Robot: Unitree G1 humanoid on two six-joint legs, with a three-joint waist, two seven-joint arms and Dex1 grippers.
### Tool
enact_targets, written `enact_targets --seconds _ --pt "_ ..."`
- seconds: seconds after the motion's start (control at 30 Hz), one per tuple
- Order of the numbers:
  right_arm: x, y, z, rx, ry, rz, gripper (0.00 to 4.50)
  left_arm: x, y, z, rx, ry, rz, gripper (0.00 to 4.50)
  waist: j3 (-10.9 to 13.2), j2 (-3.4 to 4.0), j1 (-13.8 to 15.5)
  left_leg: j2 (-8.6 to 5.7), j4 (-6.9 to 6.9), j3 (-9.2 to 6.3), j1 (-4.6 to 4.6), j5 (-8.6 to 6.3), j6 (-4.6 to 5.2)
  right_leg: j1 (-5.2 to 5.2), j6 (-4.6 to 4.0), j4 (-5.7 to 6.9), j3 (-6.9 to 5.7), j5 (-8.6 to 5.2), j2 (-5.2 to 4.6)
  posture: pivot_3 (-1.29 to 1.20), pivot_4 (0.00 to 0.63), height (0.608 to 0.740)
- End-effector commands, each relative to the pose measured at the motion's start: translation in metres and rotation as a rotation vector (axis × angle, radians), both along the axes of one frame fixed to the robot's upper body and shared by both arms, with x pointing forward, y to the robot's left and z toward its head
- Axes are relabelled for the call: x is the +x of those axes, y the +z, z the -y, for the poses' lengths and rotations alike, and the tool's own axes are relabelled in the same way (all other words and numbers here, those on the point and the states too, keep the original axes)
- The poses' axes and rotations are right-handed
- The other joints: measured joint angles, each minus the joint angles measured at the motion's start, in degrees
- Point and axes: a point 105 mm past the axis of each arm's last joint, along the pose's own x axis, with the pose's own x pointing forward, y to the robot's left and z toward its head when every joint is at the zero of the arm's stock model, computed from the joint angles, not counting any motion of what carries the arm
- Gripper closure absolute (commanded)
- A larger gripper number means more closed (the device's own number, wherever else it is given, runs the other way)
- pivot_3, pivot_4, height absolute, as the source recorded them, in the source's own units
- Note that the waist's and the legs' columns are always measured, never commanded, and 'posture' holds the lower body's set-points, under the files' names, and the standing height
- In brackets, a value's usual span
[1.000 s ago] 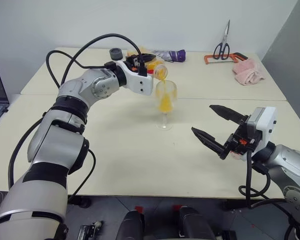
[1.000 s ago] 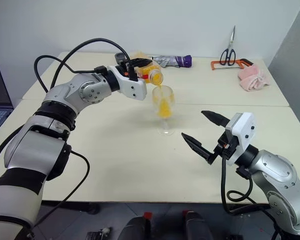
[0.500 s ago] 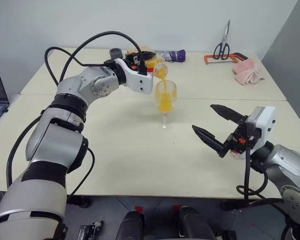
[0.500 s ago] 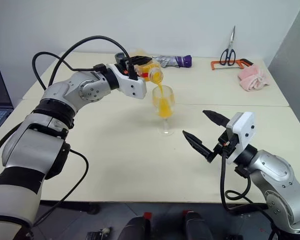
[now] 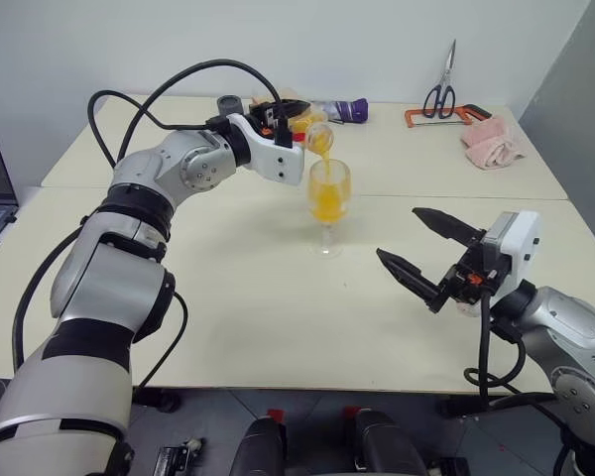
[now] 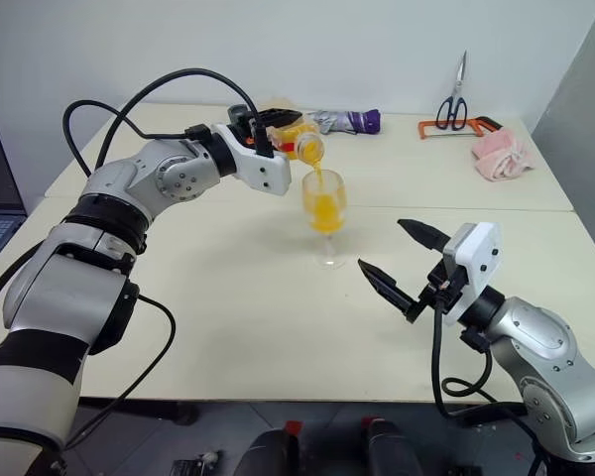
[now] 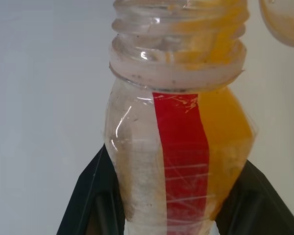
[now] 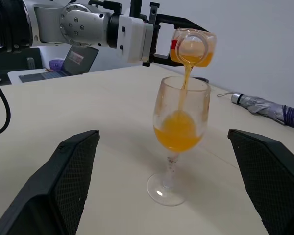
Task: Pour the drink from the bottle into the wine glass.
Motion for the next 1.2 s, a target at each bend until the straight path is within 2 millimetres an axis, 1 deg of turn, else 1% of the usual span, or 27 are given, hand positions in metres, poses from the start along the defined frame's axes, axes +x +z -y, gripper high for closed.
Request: enact_targets --seconds 0.03,0.47,1.2 --pt "-0.0023 0.0092 -0.0006 0.012 0.0 0.051 0.0 -0.0045 0.0289 0.0035 -0.02 -0.02 0.085 2.7 0.0 0.0 0.0 0.0 0.0 0.0 0.0 0.0 0.0 0.0 0.0 0.0 0.0 0.0 0.0 0.0 0.15 0.74" --pt "-0.0027 0.007 -0.0016 0.009 -0.001 0.047 0.0 -0.0048 0.0331 0.0052 -0.013 -0.021 0.103 2.7 0.0 0.0 0.0 0.0 0.02 0.0 0.0 0.0 0.0 0.0 0.0 0.01 0.0 0.0 0.0 0.0 0.15 0.74" --pt "-0.0055 0.0031 -0.0043 -0.001 0.019 0.034 0.0 -0.0041 0.0347 0.003 0.002 -0.011 0.12 2.7 0.0 0.0 0.0 0.0 0.04 0.0 0.0 0.0 0.0 0.0 0.0 0.03 0.0 0.0 0.0 0.0 0.15 0.74"
